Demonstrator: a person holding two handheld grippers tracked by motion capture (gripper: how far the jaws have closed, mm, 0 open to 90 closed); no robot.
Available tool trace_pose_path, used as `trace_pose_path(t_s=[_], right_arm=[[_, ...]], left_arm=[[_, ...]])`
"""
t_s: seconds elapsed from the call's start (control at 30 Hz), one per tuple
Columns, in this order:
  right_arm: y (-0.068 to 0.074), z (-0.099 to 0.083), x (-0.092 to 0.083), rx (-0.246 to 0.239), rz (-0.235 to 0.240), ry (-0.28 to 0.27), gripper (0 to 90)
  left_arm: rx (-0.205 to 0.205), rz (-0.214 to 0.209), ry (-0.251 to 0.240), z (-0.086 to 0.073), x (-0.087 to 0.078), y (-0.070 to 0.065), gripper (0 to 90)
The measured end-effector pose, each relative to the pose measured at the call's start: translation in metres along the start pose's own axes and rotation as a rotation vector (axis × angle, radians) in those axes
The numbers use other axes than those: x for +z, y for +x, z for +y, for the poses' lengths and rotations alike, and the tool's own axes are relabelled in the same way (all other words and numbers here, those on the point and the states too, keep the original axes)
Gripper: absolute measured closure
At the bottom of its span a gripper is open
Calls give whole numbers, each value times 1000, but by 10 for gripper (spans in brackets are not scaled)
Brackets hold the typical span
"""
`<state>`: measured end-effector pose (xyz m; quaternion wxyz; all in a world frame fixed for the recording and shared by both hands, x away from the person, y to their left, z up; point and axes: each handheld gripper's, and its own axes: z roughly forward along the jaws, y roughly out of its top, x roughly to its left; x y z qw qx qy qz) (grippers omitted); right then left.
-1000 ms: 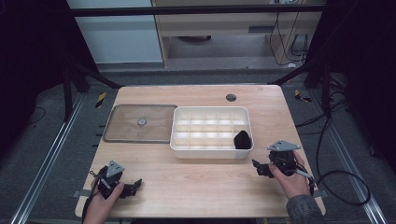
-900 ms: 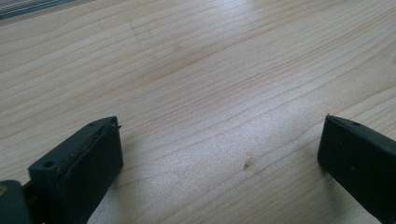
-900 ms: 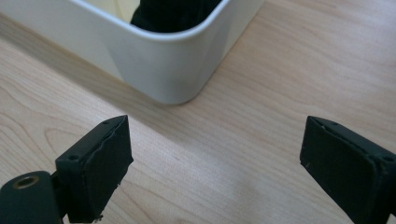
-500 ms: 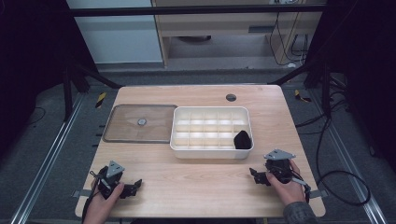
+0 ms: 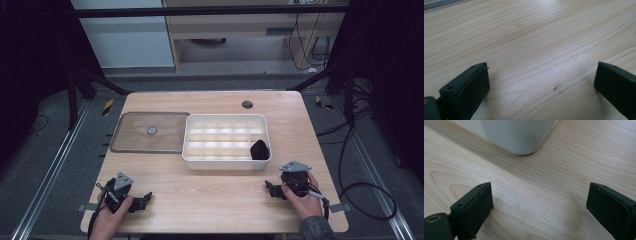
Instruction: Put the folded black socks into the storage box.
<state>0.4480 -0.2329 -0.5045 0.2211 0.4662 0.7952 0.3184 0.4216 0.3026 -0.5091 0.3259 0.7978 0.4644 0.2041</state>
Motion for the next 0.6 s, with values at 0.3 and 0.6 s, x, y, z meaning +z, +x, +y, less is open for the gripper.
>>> trace_pose_path(t_s=[0.3, 0.6], right_arm=[[-2, -3, 9, 74, -6, -19, 29], [8, 1, 13, 144, -72, -8, 4]], left_arm=[[9, -16, -5, 8, 9, 9, 0], [9, -13, -4, 22, 22, 22, 0]])
